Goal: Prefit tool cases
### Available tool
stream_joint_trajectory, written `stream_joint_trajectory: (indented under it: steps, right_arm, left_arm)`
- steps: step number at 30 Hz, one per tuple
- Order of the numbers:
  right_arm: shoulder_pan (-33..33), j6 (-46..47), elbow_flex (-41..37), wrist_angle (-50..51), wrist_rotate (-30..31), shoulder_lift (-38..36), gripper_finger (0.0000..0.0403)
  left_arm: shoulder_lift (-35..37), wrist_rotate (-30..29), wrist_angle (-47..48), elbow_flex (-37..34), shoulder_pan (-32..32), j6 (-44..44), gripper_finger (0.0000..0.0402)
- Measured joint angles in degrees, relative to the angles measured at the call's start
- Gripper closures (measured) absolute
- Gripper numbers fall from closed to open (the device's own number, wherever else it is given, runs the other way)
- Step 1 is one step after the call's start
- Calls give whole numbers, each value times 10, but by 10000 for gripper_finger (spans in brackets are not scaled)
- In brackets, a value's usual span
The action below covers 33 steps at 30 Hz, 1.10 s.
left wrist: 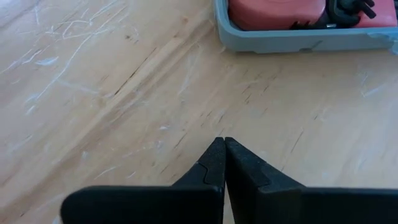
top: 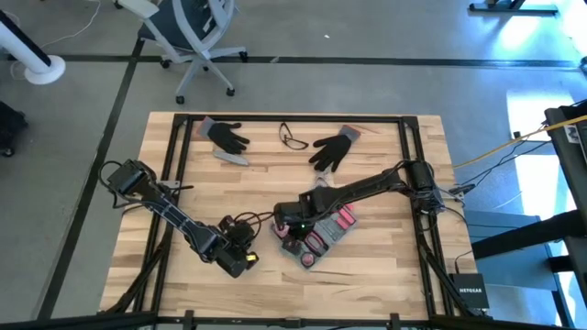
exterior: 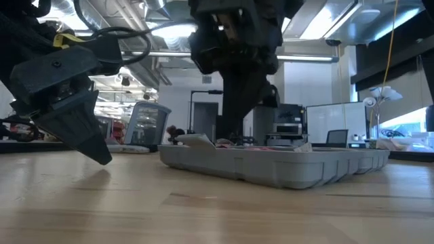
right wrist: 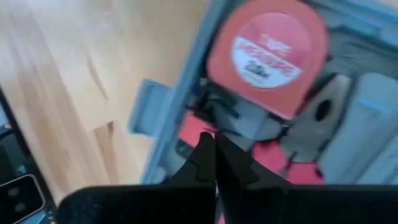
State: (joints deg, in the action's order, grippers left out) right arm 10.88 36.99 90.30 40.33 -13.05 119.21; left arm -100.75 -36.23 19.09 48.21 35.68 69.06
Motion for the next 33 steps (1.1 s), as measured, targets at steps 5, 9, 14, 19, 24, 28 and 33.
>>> stream_joint_trajectory:
  steps: [5,9,14,19,24,28,33]
  right_arm:
    - [9,1,0,-9,33,16,403]
    - [15,3,0,-18,19,36,403]
    - [40,-17,1,12,-27,42,403]
    - [29,-29,0,30,-5,22,403]
    - [9,-29,0,28,-11,18,403]
    - [13,-29,0,30,-41,18,403]
    - [50,-26,0,8,-40,18,403]
  left_arm:
    - [0,0,-1,0,0,1,401]
    - [0,0,0,0,-1,1,401]
    - [0,0,2,0,-3,-7,402]
    - [0,-2,-9,0,-5,9,401]
    - [-24,-6,-81,-7,19,60,402]
    - [-40,-23,-114,-7,48,151,402]
    - [-81,-57,-183,-7,59,188,402]
